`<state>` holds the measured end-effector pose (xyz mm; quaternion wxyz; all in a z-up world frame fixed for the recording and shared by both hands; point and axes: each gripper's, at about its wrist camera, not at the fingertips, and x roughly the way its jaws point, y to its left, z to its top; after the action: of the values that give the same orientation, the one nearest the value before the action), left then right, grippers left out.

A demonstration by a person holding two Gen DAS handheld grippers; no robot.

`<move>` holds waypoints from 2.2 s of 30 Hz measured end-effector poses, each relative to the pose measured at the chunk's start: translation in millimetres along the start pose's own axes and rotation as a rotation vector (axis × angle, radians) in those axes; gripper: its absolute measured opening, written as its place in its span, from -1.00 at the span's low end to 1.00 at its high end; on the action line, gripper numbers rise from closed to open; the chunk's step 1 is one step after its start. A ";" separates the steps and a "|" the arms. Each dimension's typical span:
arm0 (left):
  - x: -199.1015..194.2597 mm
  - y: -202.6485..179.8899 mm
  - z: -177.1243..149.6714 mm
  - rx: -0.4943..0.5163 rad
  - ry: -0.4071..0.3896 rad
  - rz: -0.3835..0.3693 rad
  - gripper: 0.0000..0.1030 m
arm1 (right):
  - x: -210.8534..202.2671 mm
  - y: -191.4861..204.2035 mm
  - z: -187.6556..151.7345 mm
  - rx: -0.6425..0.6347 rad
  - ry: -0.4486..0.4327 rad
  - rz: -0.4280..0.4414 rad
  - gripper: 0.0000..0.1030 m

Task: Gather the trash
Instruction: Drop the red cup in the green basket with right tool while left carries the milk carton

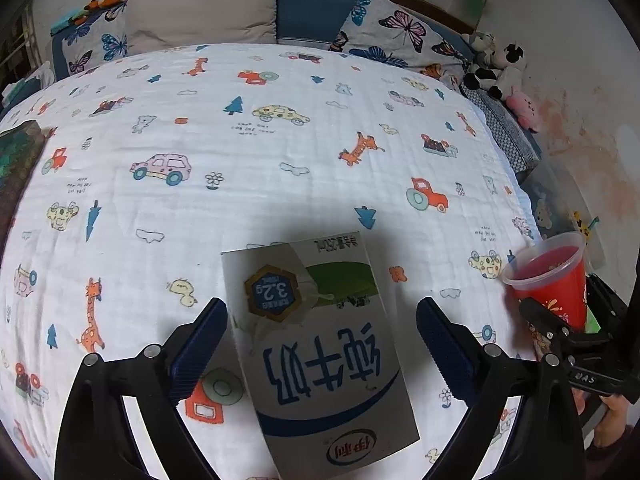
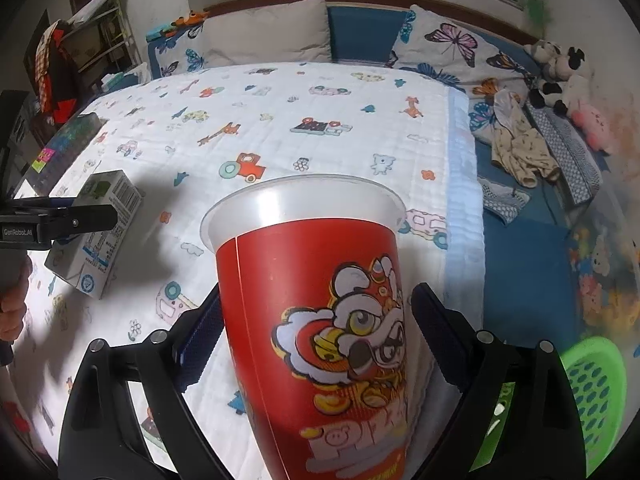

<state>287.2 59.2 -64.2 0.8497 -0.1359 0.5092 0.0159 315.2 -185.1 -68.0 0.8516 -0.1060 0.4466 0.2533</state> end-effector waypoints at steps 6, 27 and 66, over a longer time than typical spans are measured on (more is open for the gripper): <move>2.8 -2.5 -0.9 0.018 0.009 -0.002 0.33 | -2.5 3.2 -2.1 -0.004 -0.005 -0.008 0.45; -53.3 -46.9 -34.1 0.137 -0.061 -0.122 0.31 | -88.0 -6.4 -41.1 0.106 -0.137 -0.034 0.41; -66.1 -225.7 -74.2 0.441 -0.034 -0.259 0.31 | -153.3 -124.6 -160.3 0.402 -0.098 -0.296 0.61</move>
<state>228.9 -169.1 8.8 0.8622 -0.0113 0.4643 -0.2021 195.0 -407.7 -41.6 0.9040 0.0137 0.4257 0.0370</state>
